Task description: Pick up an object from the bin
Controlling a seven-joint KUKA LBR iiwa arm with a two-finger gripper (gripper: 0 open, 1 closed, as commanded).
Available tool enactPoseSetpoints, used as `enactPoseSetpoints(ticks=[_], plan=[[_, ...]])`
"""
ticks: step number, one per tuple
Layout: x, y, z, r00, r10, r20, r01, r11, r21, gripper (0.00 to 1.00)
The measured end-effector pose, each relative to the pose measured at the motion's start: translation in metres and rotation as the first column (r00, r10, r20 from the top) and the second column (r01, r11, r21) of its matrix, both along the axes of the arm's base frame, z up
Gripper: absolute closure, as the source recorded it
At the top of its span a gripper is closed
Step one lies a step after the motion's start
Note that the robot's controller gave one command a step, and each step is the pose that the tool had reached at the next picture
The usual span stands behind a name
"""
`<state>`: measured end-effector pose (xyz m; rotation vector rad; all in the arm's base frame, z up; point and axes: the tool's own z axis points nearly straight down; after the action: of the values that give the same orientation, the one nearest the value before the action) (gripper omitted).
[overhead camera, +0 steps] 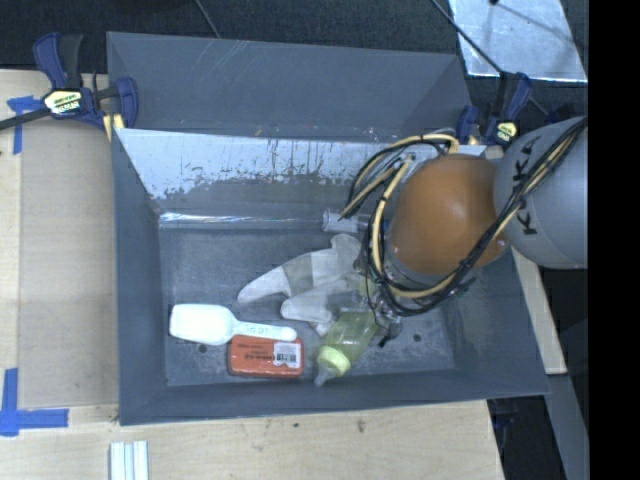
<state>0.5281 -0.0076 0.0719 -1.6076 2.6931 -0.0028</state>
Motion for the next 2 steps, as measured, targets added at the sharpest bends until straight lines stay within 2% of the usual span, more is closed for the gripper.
enactPoseSetpoints(ticks=[2], plan=[[-0.0004, -0.0001, 0.0022, 1.000, -0.001, -0.001, 0.001, 1.000, 0.000, 1.00]])
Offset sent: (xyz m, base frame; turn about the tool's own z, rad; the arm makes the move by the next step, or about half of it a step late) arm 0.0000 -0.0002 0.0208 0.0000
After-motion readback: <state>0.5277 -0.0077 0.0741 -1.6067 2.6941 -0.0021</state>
